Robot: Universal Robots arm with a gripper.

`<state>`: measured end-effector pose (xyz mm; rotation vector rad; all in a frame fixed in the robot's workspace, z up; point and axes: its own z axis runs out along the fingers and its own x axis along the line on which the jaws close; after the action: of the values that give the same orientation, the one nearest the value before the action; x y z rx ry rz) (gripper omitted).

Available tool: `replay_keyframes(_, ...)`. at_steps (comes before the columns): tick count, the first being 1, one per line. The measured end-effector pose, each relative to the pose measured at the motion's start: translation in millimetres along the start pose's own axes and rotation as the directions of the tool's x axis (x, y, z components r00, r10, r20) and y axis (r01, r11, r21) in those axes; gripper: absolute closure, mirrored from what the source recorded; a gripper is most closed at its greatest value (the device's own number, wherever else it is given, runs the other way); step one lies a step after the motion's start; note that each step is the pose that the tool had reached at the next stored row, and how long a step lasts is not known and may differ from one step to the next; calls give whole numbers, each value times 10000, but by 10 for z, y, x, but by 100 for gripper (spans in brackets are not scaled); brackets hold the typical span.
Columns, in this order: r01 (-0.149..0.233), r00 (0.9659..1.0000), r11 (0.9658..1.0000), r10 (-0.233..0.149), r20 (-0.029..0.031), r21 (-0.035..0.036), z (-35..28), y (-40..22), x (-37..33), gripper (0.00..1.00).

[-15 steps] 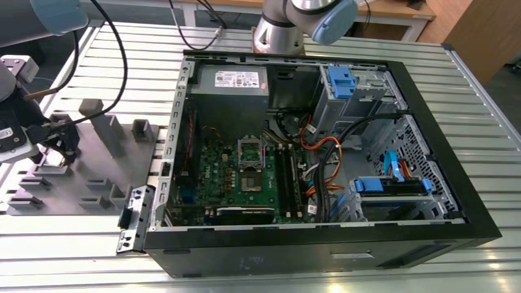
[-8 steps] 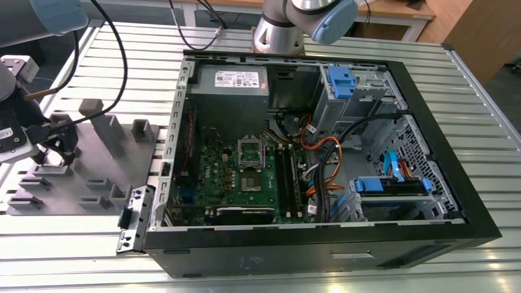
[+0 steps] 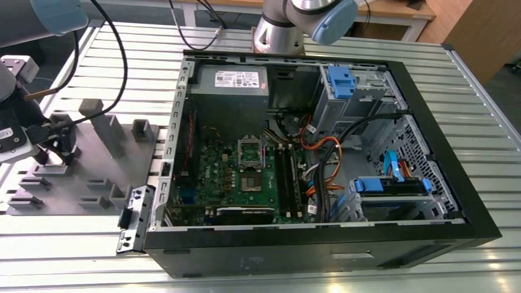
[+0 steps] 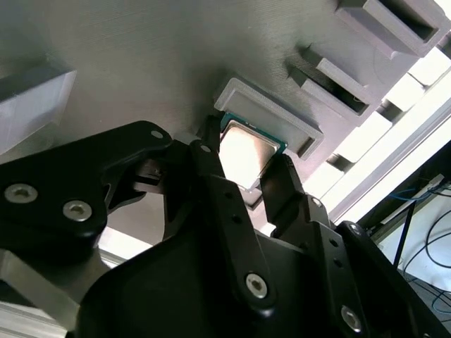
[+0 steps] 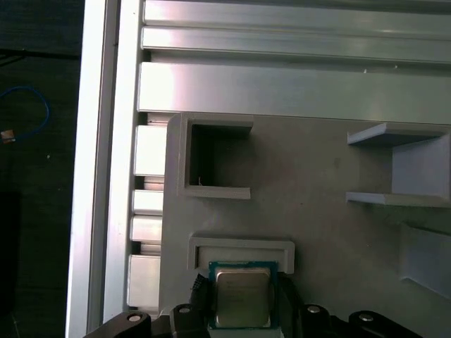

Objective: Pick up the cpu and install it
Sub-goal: 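Pick up the cpu and move it towards the insertion slot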

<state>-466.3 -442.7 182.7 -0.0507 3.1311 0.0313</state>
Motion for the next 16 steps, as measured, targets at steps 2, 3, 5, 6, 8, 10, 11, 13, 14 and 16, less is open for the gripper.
replay_keyframes(2, 0, 10000, 10000, 0, 0, 0, 0, 0, 0, 53)
replay_keyframes(3, 0, 10000, 10000, 0, 0, 0, 0, 0, 0, 53)
replay_keyframes(5, 0, 10000, 10000, 0, 1, 0, 1, 0, 0, 53)
replay_keyframes(6, 0, 10000, 10000, 0, 1, 0, 1, 0, 0, 53)
replay_keyframes(8, 0, 10000, 10000, 0, 1, 0, 1, 0, 0, 53)
replay_keyframes(10, 0, 10000, 10000, 0, 1, 0, 2, 0, 0, 53)
replay_keyframes(11, 0, 10000, 10000, 0, 1, 0, 2, 0, 0, 53)
replay_keyframes(13, 0, 10000, 10000, 0, 6, -4, -5, 1, -1, 53)
replay_keyframes(14, 0, 10000, 10000, 0, 3, -2, -13, 0, -1, 53)
replay_keyframes(16, 0, 10000, 10000, 0, 2, -1, -27, 1, 0, 53)
